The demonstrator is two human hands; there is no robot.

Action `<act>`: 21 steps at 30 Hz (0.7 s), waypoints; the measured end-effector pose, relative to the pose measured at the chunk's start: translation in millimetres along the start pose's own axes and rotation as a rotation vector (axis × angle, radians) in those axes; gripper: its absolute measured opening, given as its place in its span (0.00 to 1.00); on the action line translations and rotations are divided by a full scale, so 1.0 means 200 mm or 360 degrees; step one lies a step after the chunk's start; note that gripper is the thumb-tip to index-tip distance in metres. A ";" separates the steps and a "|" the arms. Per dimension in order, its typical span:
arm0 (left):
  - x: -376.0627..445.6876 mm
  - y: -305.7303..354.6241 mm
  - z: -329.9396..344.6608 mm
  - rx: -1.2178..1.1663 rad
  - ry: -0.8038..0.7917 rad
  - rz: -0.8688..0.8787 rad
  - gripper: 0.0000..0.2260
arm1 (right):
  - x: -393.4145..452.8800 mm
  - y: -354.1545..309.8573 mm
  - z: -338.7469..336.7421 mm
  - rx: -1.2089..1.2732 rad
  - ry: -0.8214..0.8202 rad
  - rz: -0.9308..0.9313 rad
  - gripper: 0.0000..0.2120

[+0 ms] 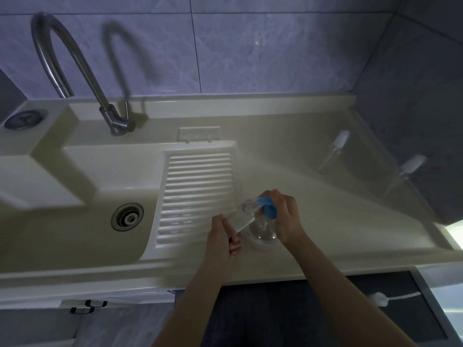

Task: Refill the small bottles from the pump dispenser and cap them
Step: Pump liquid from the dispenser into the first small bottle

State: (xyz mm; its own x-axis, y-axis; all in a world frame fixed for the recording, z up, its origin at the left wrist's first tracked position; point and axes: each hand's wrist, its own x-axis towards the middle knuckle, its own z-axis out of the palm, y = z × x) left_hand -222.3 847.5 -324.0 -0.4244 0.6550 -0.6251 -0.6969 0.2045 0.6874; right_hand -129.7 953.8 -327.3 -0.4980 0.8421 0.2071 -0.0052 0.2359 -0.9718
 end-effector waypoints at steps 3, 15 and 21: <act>0.01 -0.01 -0.01 -0.0018 0.0035 -0.0023 0.15 | 0.00 -0.03 0.00 0.0078 -0.0055 -0.0059 0.24; 0.01 -0.01 -0.02 -0.0042 0.0028 -0.0018 0.14 | -0.01 0.04 0.00 -0.0079 0.0024 0.0027 0.38; 0.02 -0.01 -0.02 -0.0006 -0.0007 -0.0015 0.12 | 0.00 0.05 0.00 -0.0120 0.0016 0.0056 0.46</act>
State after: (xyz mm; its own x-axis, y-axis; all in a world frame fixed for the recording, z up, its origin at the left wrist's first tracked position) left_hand -224.8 846.7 -329.0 -0.4152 0.6564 -0.6299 -0.7030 0.2079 0.6801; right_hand -129.6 956.2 -337.3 -0.4877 0.8553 0.1748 0.0775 0.2418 -0.9672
